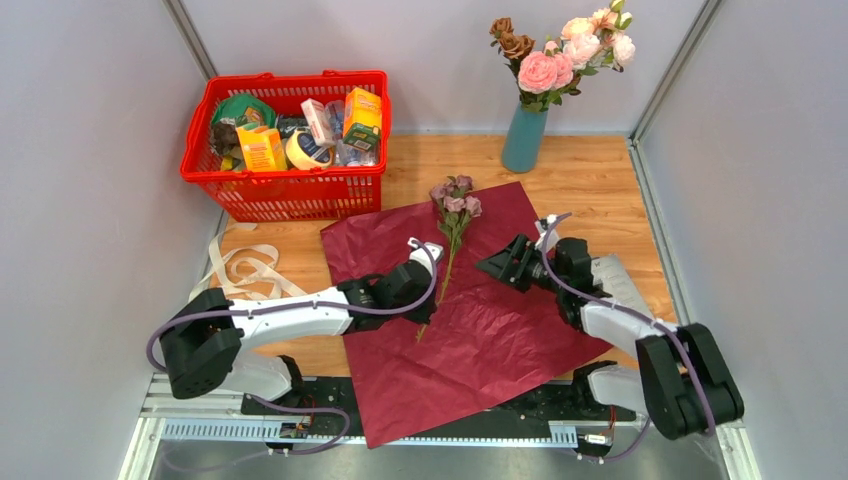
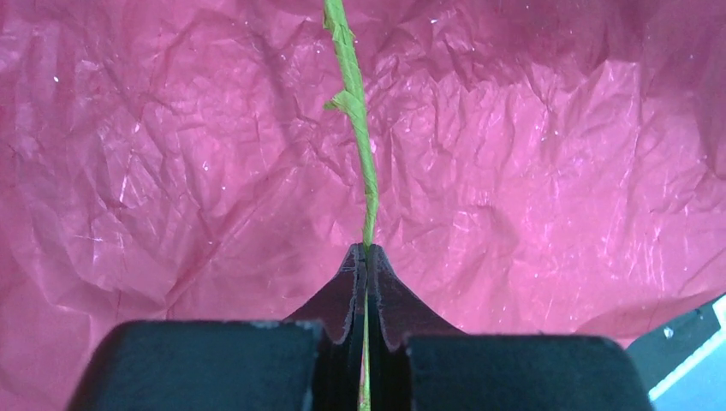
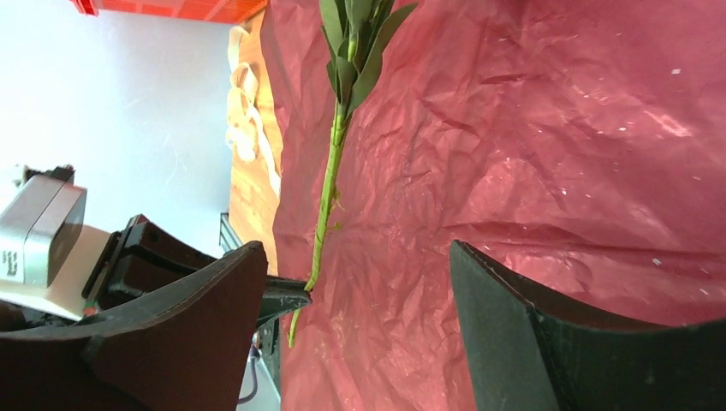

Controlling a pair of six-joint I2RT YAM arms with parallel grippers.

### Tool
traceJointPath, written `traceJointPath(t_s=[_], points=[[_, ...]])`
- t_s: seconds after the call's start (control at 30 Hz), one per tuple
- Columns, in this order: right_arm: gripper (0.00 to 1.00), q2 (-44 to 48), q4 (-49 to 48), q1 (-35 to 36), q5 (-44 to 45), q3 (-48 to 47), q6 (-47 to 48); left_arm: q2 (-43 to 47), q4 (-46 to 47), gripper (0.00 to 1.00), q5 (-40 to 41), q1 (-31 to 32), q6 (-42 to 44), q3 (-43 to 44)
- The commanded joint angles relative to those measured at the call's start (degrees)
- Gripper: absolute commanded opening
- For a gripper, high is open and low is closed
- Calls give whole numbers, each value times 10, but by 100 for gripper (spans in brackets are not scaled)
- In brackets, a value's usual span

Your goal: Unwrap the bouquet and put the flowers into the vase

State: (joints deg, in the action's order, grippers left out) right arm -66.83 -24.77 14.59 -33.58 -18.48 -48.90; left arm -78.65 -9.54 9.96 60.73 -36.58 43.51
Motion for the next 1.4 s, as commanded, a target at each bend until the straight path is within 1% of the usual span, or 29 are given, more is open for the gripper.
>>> traceJointPath(t_s=[0.0, 0.1, 0.23, 0.53, 0.67, 0.7, 0.8, 0.87, 1.0, 1.1, 1.2, 1.23, 1.27, 1.3, 1.33, 1.37], points=[[79, -62, -98, 29, -17, -37, -29, 44, 57, 0, -23, 11, 6, -31], [75, -106, -121, 45, -14, -59, -44, 61, 77, 0, -34, 14, 7, -57], [69, -153, -120, 60, -2, -89, -59, 80, 80, 0, -38, 17, 8, -70], [62, -234, -114, 98, 16, -153, -80, 113, 92, 0, -30, 20, 16, -98], [47, -249, -149, 99, 19, -154, -102, 115, 92, 0, -30, 20, 20, -105], [45, -250, -151, 99, 22, -157, -105, 118, 109, 0, -32, 20, 21, -106], [40, -260, -153, 99, 23, -166, -105, 126, 109, 0, -28, 21, 24, -109], [33, -265, -163, 101, 23, -167, -107, 132, 104, 0, -27, 21, 29, -109], [24, -274, -190, 102, 27, -161, -117, 141, 103, 0, -22, 21, 34, -114], [10, -277, -223, 105, 22, -154, -126, 142, 98, 0, -11, 21, 34, -114], [1, -255, -250, 105, 26, -146, -120, 141, 66, 0, 1, 21, 31, -102], [0, -242, -252, 104, 30, -146, -113, 141, 56, 4, 5, 21, 27, -99], [0, -227, -251, 104, 39, -147, -99, 145, 48, 14, 11, 21, 24, -97], [0, -206, -242, 104, 50, -150, -85, 147, 44, 18, 14, 21, 24, -97], [0, -186, -228, 104, 64, -158, -58, 153, 39, 26, 18, 21, 26, -97], [0, -163, -208, 104, 76, -163, -35, 155, 36, 29, 23, 21, 28, -97]])
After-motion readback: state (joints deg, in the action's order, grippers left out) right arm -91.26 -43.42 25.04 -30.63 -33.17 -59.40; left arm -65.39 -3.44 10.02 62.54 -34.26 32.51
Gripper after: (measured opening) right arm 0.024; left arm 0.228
